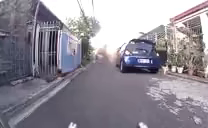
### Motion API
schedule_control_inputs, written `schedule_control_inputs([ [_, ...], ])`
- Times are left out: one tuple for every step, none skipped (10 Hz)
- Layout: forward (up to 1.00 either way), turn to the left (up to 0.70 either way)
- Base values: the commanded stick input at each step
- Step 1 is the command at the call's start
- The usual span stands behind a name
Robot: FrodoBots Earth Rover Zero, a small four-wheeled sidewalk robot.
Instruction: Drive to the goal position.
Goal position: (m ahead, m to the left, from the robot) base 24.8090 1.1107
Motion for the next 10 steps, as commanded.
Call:
schedule_control_inputs([
  [0.70,0.00],
  [0.70,0.00],
  [0.70,0.00],
  [0.70,0.00],
  [0.70,0.00],
  [0.70,0.00],
  [0.70,0.00],
  [0.70,0.00],
  [0.70,0.00],
  [0.70,0.00],
])
